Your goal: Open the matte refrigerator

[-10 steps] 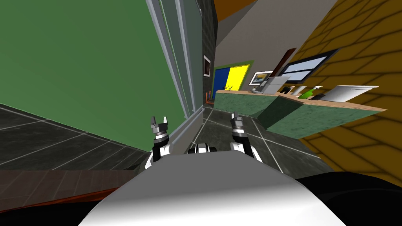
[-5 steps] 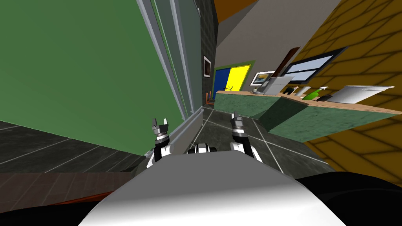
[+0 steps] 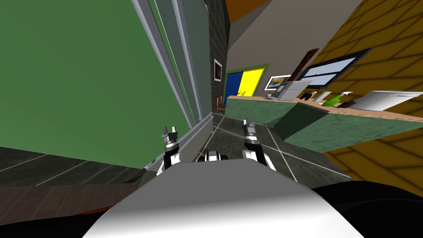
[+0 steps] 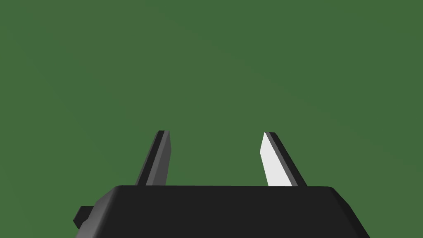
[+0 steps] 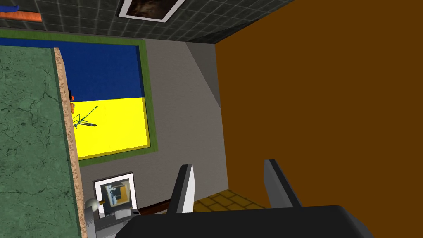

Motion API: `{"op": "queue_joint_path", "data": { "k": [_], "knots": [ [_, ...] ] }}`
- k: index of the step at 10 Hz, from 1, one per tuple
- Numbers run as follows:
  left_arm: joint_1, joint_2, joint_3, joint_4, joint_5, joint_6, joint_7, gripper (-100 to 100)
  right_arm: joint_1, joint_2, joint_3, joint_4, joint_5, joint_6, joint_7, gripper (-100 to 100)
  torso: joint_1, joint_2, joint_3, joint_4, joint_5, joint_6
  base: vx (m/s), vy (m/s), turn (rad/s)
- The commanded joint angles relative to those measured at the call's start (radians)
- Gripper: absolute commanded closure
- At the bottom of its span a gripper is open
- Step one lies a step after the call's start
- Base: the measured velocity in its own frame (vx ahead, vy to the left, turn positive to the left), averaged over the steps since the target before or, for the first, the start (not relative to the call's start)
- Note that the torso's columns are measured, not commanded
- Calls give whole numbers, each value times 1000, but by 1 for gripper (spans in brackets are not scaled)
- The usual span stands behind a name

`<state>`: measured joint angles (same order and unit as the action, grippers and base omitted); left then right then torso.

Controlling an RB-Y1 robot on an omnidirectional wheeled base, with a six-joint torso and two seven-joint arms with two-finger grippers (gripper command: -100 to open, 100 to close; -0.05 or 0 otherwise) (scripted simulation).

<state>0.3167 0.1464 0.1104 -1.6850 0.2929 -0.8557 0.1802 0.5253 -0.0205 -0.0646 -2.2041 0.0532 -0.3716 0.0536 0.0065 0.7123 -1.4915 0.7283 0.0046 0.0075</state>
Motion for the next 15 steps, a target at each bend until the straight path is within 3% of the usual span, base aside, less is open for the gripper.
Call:
{"op": "queue_joint_path", "data": {
  "k": [1,5,11,15],
  "knots": [
    [-10,-8,-1,67,15,-4,13,-100,0,0,0,0,0,0,0,0,3,2,1,1,0,1,63,-58,14],
    [-24,-17,3,134,35,-24,32,-100,0,0,0,0,0,0,0,0,4,3,3,0,2,0,59,-70,26],
    [-56,-52,11,302,82,-77,79,-100,0,0,0,0,0,0,0,0,0,14,9,5,-1,-4,80,-101,31],
    [-72,-101,16,394,108,-109,107,-100,0,0,0,0,0,0,0,0,-12,11,7,4,-2,2,72,-107,21]
  ]
}}
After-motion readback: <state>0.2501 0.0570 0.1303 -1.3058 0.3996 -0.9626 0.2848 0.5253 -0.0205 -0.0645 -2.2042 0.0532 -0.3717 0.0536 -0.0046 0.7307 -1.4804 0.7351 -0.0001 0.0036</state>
